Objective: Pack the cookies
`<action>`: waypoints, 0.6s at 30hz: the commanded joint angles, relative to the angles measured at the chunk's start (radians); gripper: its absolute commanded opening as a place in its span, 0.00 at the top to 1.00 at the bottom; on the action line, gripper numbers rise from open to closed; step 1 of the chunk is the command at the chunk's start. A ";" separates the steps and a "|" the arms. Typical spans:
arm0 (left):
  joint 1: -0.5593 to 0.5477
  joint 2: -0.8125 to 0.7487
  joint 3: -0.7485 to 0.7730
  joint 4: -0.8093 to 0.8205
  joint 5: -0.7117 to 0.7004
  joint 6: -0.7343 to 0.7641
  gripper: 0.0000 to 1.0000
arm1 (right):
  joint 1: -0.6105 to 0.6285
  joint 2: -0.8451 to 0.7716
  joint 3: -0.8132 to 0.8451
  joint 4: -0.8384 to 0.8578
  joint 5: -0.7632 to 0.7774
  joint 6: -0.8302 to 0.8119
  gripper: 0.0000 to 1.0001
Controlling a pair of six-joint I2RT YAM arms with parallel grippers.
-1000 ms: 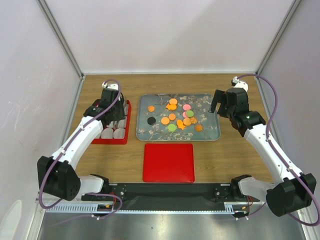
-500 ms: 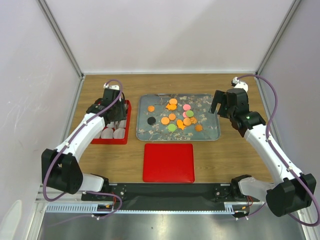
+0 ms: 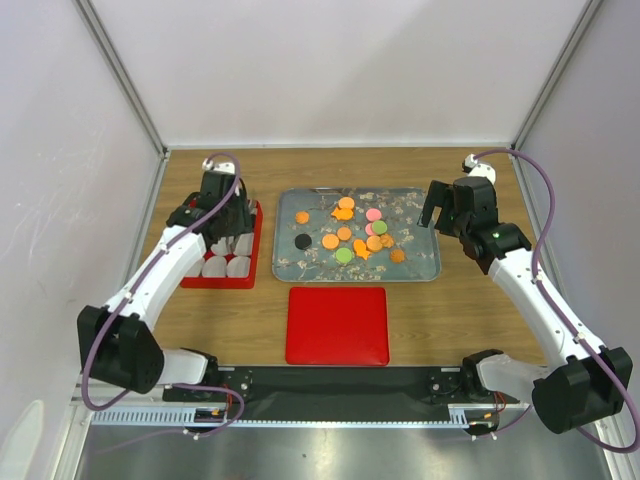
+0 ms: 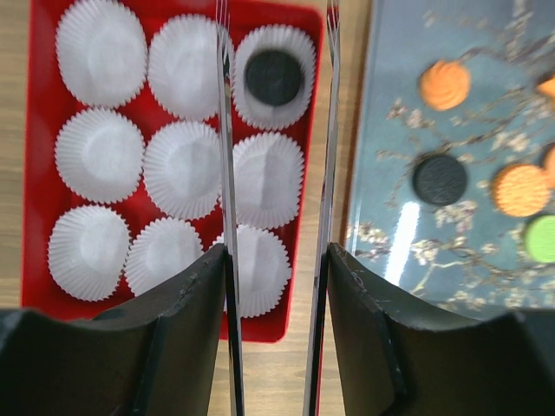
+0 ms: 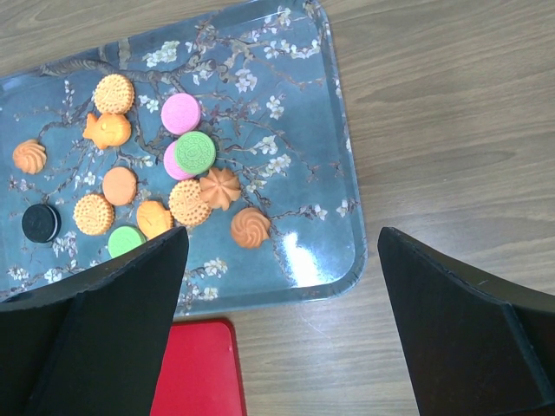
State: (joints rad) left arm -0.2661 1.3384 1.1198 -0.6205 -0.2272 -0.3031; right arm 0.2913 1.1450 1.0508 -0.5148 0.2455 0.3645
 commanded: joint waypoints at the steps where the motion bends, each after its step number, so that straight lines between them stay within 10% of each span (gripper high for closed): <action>1: 0.001 -0.082 0.074 0.002 0.018 0.021 0.47 | -0.004 -0.027 0.006 0.012 -0.005 -0.013 0.02; 18: -0.321 -0.105 -0.014 0.013 -0.023 -0.062 0.47 | -0.004 -0.027 0.006 0.001 0.009 -0.015 0.02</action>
State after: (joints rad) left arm -0.5587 1.2251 1.1244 -0.6483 -0.2367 -0.3321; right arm 0.2905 1.1393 1.0508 -0.5175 0.2459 0.3645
